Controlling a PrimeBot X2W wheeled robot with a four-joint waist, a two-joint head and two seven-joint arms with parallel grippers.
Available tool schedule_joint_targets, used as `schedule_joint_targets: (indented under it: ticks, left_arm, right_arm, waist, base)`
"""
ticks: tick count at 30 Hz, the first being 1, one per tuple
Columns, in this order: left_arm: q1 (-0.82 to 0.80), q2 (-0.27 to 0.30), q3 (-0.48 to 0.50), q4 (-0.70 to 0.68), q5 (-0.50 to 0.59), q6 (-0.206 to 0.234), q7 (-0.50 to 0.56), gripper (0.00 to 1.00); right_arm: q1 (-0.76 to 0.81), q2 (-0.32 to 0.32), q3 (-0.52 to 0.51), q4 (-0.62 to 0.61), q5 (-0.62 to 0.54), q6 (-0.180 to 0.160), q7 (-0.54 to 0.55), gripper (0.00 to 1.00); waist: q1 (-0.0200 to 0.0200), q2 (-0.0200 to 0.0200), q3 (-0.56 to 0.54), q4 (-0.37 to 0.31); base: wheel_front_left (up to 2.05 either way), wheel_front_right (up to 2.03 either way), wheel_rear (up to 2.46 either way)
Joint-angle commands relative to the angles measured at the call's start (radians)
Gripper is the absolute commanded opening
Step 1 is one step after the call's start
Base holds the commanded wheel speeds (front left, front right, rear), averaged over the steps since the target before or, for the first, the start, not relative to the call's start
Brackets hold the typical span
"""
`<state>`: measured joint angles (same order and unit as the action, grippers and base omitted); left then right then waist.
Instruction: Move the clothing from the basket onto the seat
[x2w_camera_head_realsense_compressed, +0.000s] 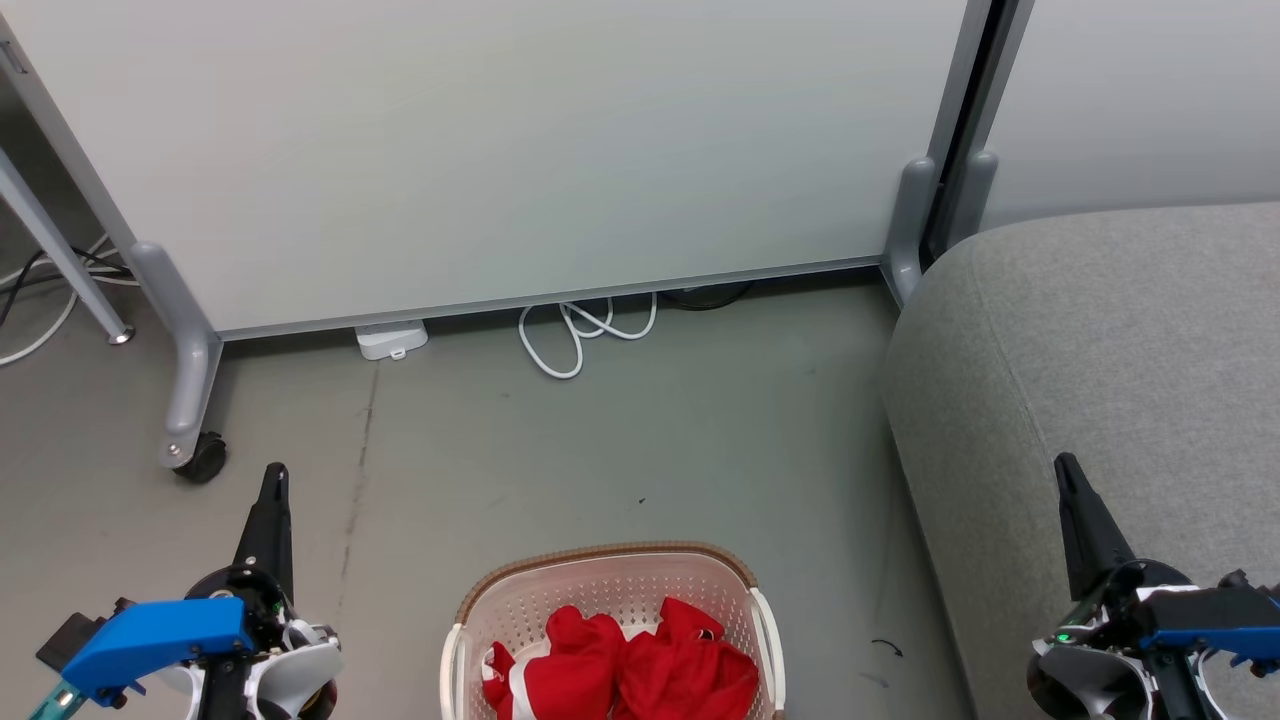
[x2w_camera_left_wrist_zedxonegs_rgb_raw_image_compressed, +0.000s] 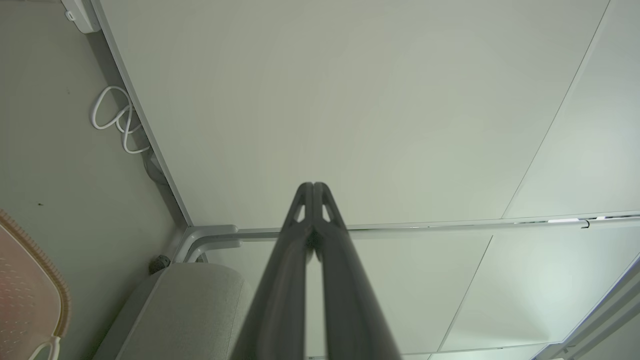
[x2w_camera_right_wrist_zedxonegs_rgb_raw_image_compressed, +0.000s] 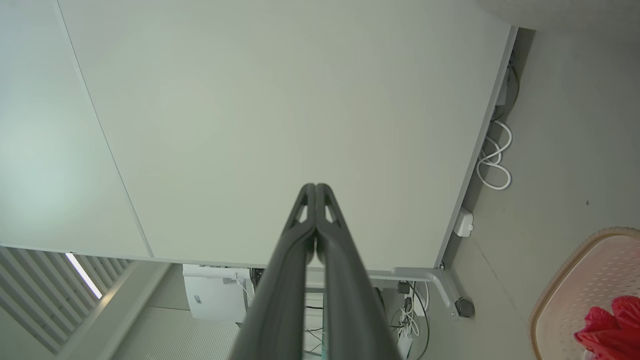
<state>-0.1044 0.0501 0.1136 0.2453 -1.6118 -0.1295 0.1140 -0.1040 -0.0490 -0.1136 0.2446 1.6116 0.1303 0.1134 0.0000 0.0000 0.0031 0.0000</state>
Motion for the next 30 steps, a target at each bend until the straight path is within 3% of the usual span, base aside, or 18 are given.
schedule_joint_targets:
  ticks: [1,30]
  left_arm:
    - [-0.01,-0.001,0.001,-0.003,-0.002,-0.002,0.003,0.0]
    - [-0.01,-0.001,0.001,-0.003,-0.002,-0.002,0.003,0.0]
  right_arm:
    - [-0.01,-0.002,-0.001,0.001,0.003,0.001,0.002,0.0]
    - [-0.01,-0.002,-0.001,0.001,0.003,0.001,0.002,0.0]
  waist:
    - [0.0,0.0,0.0,0.0]
    - [0.0,0.0,0.0,0.0]
  base:
    - [0.0,0.0,0.0]
    - [0.0,0.0,0.0]
